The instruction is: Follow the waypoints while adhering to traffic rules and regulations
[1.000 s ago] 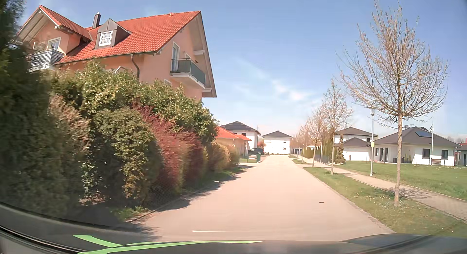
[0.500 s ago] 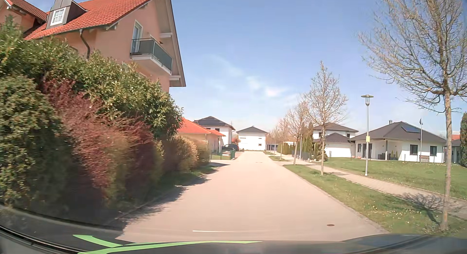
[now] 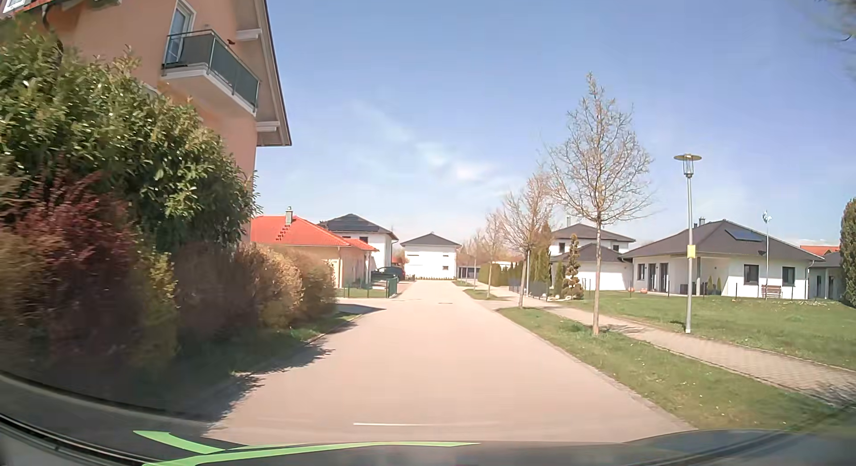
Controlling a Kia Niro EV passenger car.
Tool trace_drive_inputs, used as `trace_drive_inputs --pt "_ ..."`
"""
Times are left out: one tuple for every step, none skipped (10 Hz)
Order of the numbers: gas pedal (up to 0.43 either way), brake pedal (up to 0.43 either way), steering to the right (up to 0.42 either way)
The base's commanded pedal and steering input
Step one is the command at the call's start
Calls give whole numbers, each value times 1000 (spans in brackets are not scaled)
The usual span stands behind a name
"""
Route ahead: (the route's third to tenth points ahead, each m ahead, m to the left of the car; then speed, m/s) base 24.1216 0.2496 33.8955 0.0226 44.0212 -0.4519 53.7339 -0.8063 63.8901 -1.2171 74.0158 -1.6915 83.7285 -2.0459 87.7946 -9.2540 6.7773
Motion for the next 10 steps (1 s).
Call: trace_drive_inputs --pt "189 0 42" --pt "189 0 37" --pt "189 0 35" --pt "189 0 26" --pt "189 0 13" --pt "189 0 6" --pt "189 0 5" --pt "189 0 5" --pt "189 0 5" --pt "189 0 5"
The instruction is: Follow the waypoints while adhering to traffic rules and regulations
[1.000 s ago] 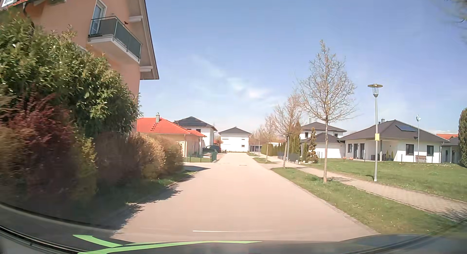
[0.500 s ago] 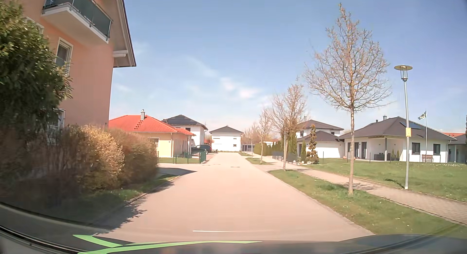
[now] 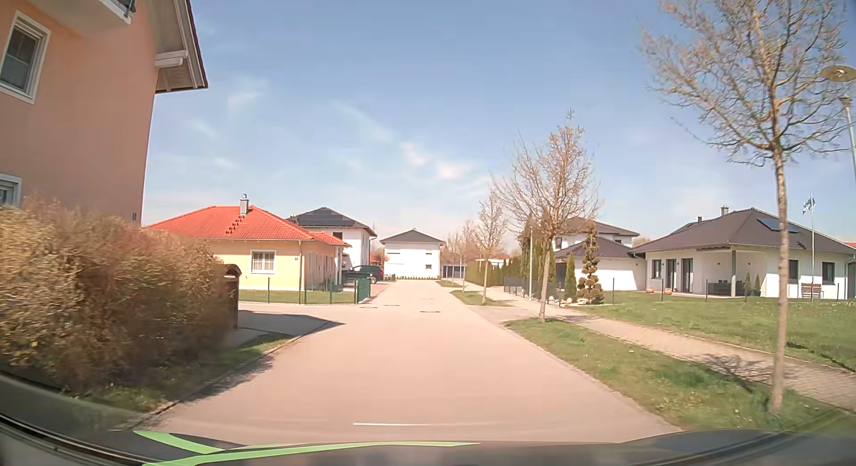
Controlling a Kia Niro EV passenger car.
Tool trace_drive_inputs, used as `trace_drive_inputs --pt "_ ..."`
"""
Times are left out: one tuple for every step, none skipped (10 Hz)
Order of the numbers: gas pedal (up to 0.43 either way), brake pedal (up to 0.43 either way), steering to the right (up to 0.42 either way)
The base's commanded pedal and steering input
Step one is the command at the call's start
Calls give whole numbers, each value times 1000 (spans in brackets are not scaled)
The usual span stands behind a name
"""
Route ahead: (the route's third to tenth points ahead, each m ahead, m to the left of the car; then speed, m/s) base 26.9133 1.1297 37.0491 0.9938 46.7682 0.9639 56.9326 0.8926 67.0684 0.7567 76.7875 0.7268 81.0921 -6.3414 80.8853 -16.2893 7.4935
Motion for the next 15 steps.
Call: trace_drive_inputs --pt "189 0 5" --pt "177 0 5" --pt "150 0 5" --pt "138 0 6" --pt "118 0 6" --pt "110 0 7" --pt "67 0 8" --pt "8 0 8" --pt "0 0 7" --pt "0 0 6" --pt "0 0 5" --pt "0 0 5" --pt "0 0 4" --pt "0 0 3" --pt "0 0 0"
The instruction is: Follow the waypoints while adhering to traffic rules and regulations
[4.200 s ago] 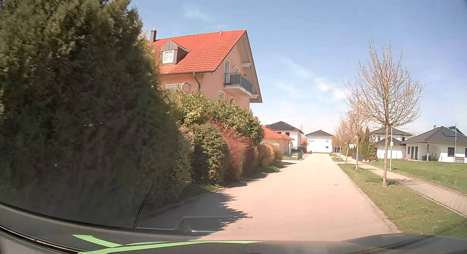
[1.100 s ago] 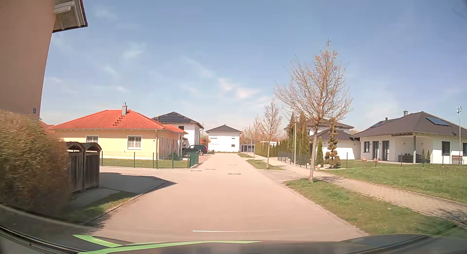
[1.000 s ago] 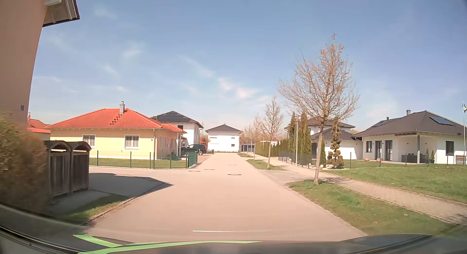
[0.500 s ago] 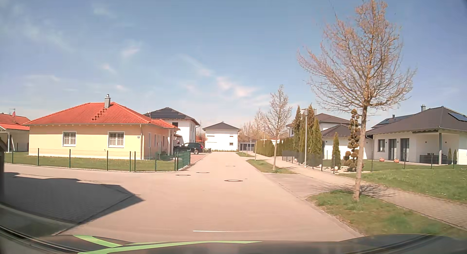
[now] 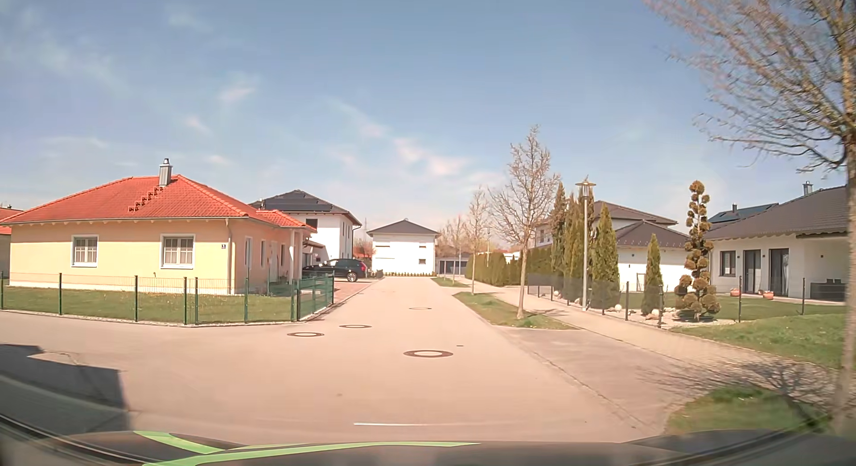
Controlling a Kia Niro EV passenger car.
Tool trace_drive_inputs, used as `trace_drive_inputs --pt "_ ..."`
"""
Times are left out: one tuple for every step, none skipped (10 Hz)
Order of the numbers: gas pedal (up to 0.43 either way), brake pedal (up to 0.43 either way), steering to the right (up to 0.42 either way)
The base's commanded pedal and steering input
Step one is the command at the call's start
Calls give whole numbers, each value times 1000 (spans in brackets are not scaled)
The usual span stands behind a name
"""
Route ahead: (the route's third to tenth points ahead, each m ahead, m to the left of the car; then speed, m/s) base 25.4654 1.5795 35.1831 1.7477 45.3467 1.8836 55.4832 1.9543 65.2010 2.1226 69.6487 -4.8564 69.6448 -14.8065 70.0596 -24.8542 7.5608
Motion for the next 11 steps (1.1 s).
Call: trace_drive_inputs --pt "0 0 0" --pt "0 0 0" --pt "0 0 -5" --pt "0 0 -7" --pt "0 0 -7" --pt "0 0 -7" --pt "0 0 -8" --pt "0 0 -5" --pt "0 0 -5" --pt "20 0 -5" --pt "47 0 -5"
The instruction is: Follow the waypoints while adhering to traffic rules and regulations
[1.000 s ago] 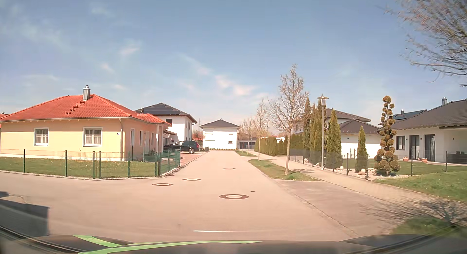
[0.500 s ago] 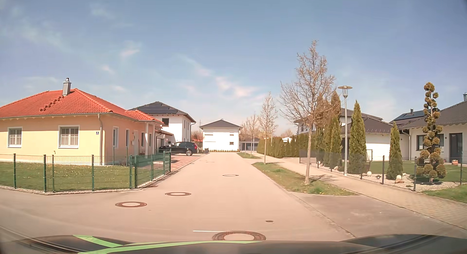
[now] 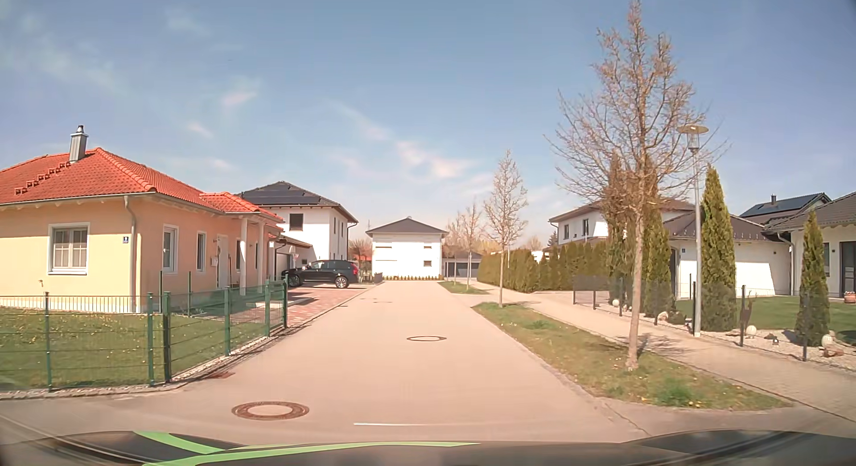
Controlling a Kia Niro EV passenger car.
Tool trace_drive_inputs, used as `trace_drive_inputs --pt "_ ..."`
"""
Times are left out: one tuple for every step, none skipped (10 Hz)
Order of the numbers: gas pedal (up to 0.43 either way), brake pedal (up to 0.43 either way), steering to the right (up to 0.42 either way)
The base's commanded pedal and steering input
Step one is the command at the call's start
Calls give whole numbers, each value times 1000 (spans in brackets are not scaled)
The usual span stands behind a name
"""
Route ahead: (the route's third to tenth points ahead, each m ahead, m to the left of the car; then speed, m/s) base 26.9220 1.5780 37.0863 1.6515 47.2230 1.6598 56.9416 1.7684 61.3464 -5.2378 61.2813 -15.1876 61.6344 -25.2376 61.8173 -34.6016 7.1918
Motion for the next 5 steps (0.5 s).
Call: trace_drive_inputs --pt "47 0 -4" --pt "47 0 -4" --pt "79 0 -4" --pt "79 0 -4" --pt "79 0 -4"
